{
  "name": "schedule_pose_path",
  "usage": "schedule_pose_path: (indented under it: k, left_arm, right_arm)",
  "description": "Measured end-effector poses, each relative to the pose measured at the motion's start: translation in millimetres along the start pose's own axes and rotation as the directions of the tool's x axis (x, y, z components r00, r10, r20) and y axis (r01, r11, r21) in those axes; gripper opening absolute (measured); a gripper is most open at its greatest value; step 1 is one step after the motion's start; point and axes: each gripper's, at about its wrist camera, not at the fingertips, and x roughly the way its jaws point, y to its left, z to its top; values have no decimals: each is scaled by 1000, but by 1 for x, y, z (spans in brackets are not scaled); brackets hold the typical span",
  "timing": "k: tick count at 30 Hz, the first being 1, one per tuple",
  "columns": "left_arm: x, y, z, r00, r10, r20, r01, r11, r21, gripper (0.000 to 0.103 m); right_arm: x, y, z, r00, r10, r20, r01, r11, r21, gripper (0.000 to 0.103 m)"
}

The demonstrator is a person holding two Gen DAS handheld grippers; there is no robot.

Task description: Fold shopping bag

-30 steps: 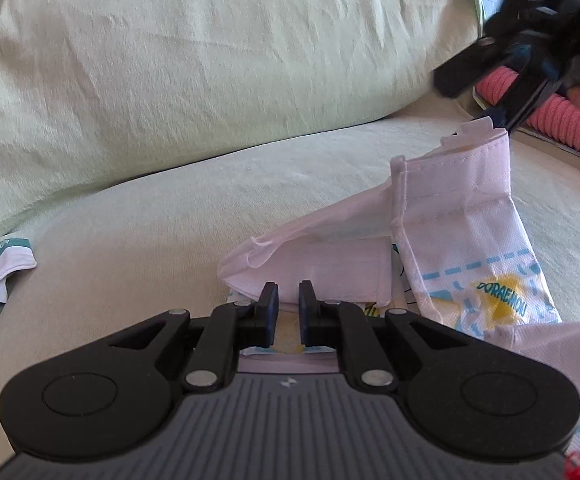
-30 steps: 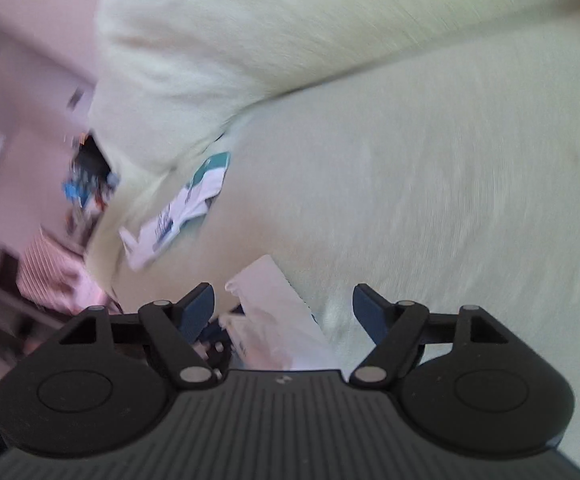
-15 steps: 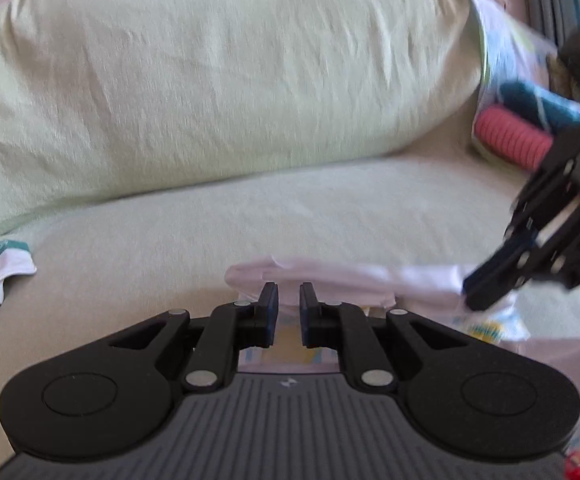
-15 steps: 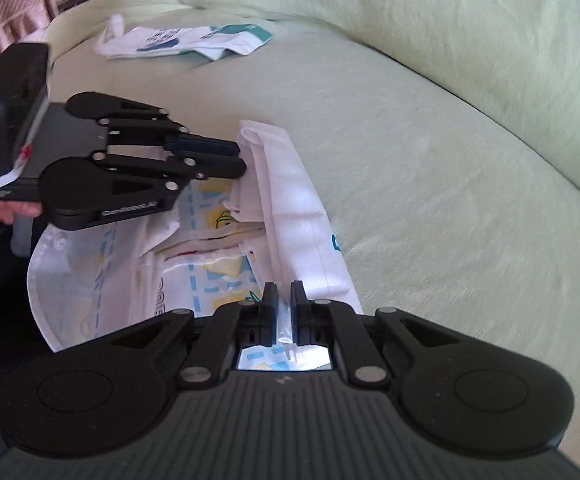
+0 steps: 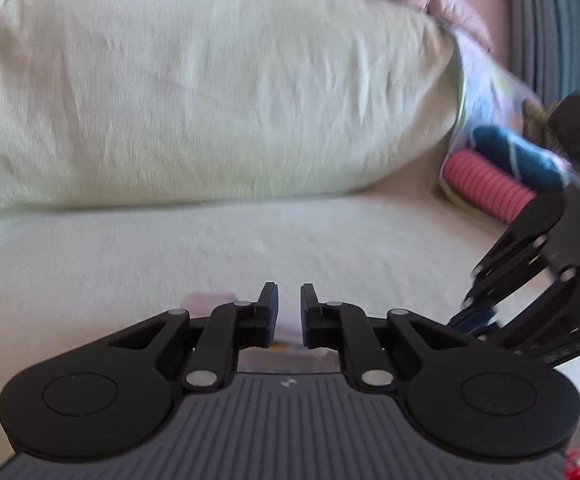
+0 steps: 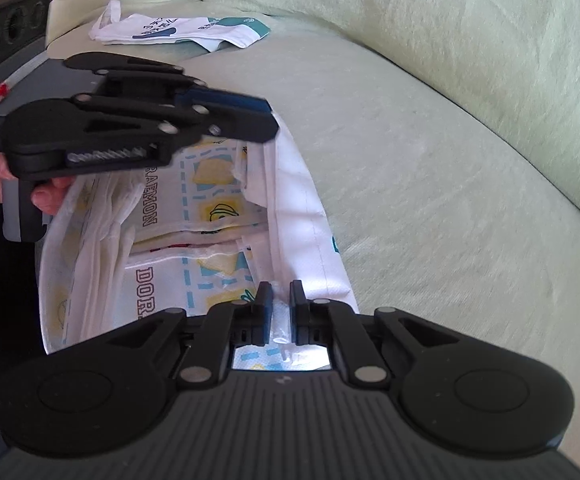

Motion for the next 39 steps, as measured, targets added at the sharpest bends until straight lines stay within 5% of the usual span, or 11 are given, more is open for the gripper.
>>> schedule_pose_path:
  k: [7,11,13,16,18,20,23,27,29,32,39]
  left_arm:
    - [3,4,-3,999,-5,-47,4,1000,-27,16]
    - [1,1,-8,1000,7,-23,-7,1000,-4,16]
    - [-1,2,-11,1000,7,-12,-7,1000,-4,17]
    - [-2,1,-15,1000,14,8,-14,1000,5,19]
    - [-2,-2,-19,999,23,22,-23,1000,18,19]
    - [-2,-2,-20,999,23,28,-24,1000,16,19]
    - [-3,-1,-21,999,13,37,-13,1000,4,19]
    - [-21,5,-16,998,-15,58,17,999,-35,21]
    - [-44,9,-15,995,-31,93,34,999,-37,21]
    - [-79,11,-14,994,-53,91,55,998,-15,21]
    - [-129,9,-19,978,-186,-92,199,968,151,20]
  right_arm:
    - [0,-19,9,996,88,-11,-86,990,110,13]
    - [0,-74,21,980,195,41,-197,916,349,52]
    - [11,-104,19,973,226,47,-222,863,453,53]
    - [45,-141,7,901,433,33,-359,700,617,47]
    - [66,-149,-6,817,567,104,-473,556,683,44]
    - [77,-148,-10,798,587,136,-502,521,691,35]
    - [73,-136,-5,837,539,97,-469,614,635,22]
    - [52,-82,31,943,325,-70,-273,878,393,20]
    - [43,-52,43,974,199,-104,-171,958,229,19]
    - [36,-32,41,990,115,-81,-103,985,139,20]
    - [27,-24,29,998,63,-5,-62,994,92,20]
